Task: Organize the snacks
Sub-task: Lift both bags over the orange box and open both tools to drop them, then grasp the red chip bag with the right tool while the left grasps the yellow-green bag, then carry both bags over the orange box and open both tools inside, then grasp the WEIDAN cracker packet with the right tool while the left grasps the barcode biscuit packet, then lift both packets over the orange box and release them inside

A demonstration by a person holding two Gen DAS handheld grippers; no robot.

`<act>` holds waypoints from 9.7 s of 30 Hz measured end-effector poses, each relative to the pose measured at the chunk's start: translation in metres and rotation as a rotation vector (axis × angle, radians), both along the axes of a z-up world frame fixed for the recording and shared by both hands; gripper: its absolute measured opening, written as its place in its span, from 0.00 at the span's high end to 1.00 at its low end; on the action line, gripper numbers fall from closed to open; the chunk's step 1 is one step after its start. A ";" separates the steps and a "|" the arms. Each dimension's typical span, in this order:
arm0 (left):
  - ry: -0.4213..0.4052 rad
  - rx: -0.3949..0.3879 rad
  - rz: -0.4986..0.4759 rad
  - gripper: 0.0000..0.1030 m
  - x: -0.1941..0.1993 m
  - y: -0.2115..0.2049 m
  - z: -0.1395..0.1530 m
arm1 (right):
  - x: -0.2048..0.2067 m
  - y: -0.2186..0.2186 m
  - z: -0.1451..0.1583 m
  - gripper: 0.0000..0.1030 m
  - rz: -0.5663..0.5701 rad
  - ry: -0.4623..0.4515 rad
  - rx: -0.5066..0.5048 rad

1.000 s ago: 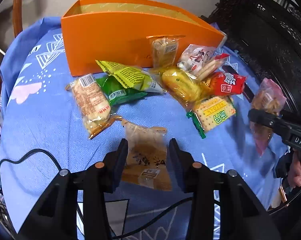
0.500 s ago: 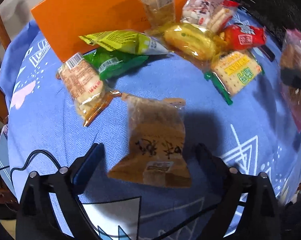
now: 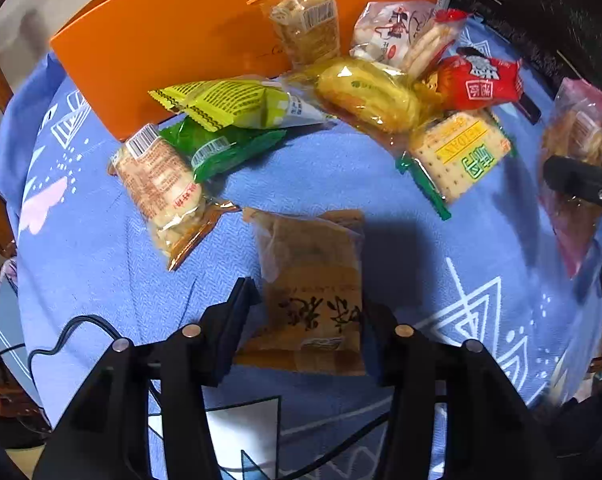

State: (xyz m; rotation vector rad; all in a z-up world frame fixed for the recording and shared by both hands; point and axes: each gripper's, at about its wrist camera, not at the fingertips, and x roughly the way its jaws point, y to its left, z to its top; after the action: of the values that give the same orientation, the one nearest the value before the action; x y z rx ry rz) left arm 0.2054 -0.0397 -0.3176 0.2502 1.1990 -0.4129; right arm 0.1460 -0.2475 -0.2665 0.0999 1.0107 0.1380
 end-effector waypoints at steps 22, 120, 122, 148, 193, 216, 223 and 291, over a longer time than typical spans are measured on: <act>-0.312 -0.219 0.141 0.54 0.032 0.051 0.149 | 0.033 0.015 0.090 0.61 0.056 -0.244 0.006; -0.108 -0.346 0.148 0.74 0.079 -0.002 0.018 | 0.046 -0.024 0.004 0.75 -0.195 0.033 0.275; -0.093 -0.340 0.160 0.72 0.085 -0.006 0.013 | 0.045 -0.024 0.004 0.75 -0.197 0.036 0.279; -0.090 -0.368 0.146 0.72 0.063 0.008 0.036 | 0.035 -0.016 0.032 0.75 -0.166 -0.030 0.290; -0.461 -0.290 0.344 0.04 0.119 0.076 0.200 | 0.121 0.015 0.160 0.03 -0.024 -0.364 0.118; -0.160 -0.178 0.288 0.04 0.005 0.090 0.084 | 0.032 0.065 -0.022 0.11 0.594 -0.004 -0.285; -0.133 -0.173 0.305 0.04 -0.001 0.093 0.080 | 0.051 0.065 -0.044 0.18 0.678 0.049 -0.298; -0.255 -0.124 0.280 0.64 0.015 0.088 0.044 | -0.005 0.044 0.002 0.54 0.353 -0.025 -0.091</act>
State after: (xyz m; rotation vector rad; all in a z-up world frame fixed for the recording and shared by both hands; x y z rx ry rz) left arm 0.2205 0.0479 -0.2739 0.0248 0.9373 -0.2019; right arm 0.1408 -0.2031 -0.2645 -0.1647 1.0011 0.4139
